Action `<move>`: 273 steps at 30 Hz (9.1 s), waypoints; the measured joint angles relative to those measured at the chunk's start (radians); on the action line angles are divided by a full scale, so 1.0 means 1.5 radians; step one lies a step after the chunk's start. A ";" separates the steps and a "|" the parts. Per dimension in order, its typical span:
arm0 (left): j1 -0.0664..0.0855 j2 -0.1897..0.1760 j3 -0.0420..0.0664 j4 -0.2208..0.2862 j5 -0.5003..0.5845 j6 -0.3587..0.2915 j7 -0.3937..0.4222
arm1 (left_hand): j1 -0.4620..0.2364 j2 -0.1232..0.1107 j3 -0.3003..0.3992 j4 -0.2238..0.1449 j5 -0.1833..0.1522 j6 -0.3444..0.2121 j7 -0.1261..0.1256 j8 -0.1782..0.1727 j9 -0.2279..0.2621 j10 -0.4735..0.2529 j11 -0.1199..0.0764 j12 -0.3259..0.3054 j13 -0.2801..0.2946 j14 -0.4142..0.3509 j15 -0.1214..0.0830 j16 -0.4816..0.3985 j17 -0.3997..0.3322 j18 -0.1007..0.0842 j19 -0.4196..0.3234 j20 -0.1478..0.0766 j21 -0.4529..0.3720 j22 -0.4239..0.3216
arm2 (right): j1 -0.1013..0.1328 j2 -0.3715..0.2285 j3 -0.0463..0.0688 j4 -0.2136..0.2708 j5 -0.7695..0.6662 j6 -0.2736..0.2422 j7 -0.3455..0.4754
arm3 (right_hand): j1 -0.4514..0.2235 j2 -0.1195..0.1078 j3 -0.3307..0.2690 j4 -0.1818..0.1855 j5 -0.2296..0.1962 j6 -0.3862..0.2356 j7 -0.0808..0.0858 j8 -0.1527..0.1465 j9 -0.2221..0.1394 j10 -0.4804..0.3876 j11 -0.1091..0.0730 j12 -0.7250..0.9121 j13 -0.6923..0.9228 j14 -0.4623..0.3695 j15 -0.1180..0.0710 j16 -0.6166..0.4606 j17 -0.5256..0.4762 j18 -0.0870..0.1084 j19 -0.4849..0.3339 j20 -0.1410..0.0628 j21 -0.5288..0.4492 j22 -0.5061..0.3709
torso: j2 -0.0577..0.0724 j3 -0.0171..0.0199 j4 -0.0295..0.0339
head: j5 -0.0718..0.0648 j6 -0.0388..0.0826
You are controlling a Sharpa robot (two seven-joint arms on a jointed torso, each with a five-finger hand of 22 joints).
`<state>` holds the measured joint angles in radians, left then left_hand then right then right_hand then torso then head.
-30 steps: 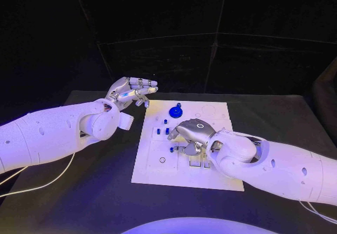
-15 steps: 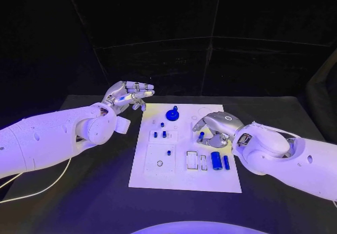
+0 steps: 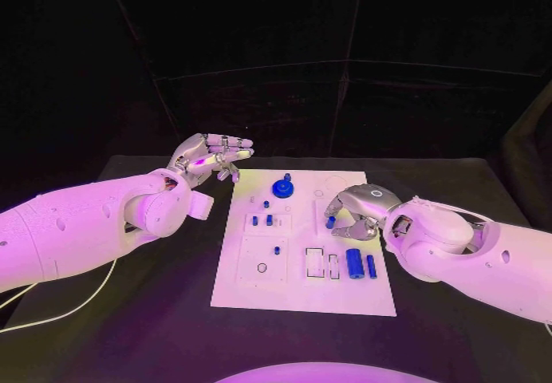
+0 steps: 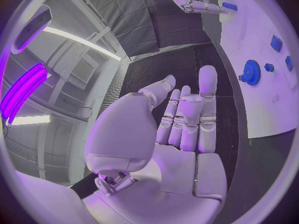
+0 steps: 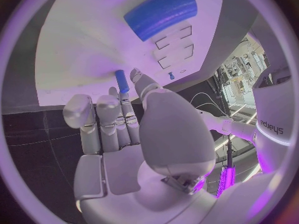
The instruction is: Assemble the parts on the task board
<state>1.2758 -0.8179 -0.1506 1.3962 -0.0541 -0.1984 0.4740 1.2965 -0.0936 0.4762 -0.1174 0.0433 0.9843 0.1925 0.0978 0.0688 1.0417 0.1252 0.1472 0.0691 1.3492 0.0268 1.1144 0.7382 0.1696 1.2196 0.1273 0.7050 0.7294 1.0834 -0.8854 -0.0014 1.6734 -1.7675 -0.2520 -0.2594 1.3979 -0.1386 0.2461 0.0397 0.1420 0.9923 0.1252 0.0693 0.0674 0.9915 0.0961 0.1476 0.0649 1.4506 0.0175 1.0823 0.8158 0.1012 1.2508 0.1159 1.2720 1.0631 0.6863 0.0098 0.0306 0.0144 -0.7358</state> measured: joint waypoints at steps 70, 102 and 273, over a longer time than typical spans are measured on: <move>0.000 0.006 0.000 -0.003 0.000 0.004 -0.011 | 0.000 0.000 0.000 0.000 0.000 0.000 0.000 0.000 0.000 0.000 0.000 0.000 0.000 0.000 0.000 0.000 -0.001 0.000 0.000 0.000 0.000 -0.001 | -0.016 0.165 0.000 0.021 0.092 0.019 0.062 | 0.020 0.039 0.159 -0.021 -0.059 0.089 0.006 0.005 0.003 0.155 -0.023 -0.019 0.001 0.011 -0.023 0.088 0.099 -0.011 0.070 -0.018 0.071 0.114 | 0.000 -0.0005 -0.0003 | 0.018 -0.015; 0.000 0.009 0.000 -0.004 0.000 0.007 -0.013 | 0.000 0.000 0.000 0.000 0.000 0.000 0.000 0.000 0.000 -0.002 -0.003 0.003 0.000 0.000 0.000 0.000 -0.002 0.000 0.000 0.000 0.000 -0.002 | -0.022 0.190 -0.008 -0.009 0.055 0.091 0.060 | 0.017 0.036 0.159 -0.021 -0.060 0.086 0.008 0.002 0.004 0.157 -0.021 -0.019 0.001 0.011 -0.023 0.088 0.097 -0.011 0.068 -0.015 0.071 0.112 | 0.000 0.0001 -0.0007 | 0.019 -0.019; 0.001 -0.008 -0.001 0.007 0.000 0.014 -0.023 | 0.000 0.000 -0.002 0.002 0.000 0.000 0.000 0.000 0.000 -0.010 0.000 0.003 -0.001 -0.002 0.002 0.000 -0.006 -0.001 0.000 0.000 -0.003 -0.004 | -0.040 -0.078 -0.027 0.119 0.131 0.039 -0.192 | -0.090 0.096 -0.297 0.161 0.119 0.028 -0.027 0.161 0.089 0.239 -0.060 0.604 0.641 0.009 -0.048 0.219 0.285 -0.032 0.132 -0.042 0.137 0.163 | -0.006 -0.0079 -0.0183 | -0.021 -0.005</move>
<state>1.2771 -0.8300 -0.1520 1.4074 -0.0535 -0.1775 0.4397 1.2965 -0.0936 0.4733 -0.1145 0.0433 0.9843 0.1925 0.0978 0.0689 1.0273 0.1252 0.1516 0.0680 1.3457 0.0304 1.1144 0.7288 0.1689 1.2196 0.1273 0.7011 0.7234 1.0234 -1.0017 -0.0424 1.8524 -1.5705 -0.1938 -0.5467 1.2624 0.0050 -0.2000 0.2819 0.3211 1.0336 0.0839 0.3101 0.2010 1.3499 0.0060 1.0538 1.0267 1.4645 -0.0544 1.4110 1.2437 0.0539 1.4494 0.0531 1.4774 1.3076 0.6773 -0.0020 0.0032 -0.0172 -0.7439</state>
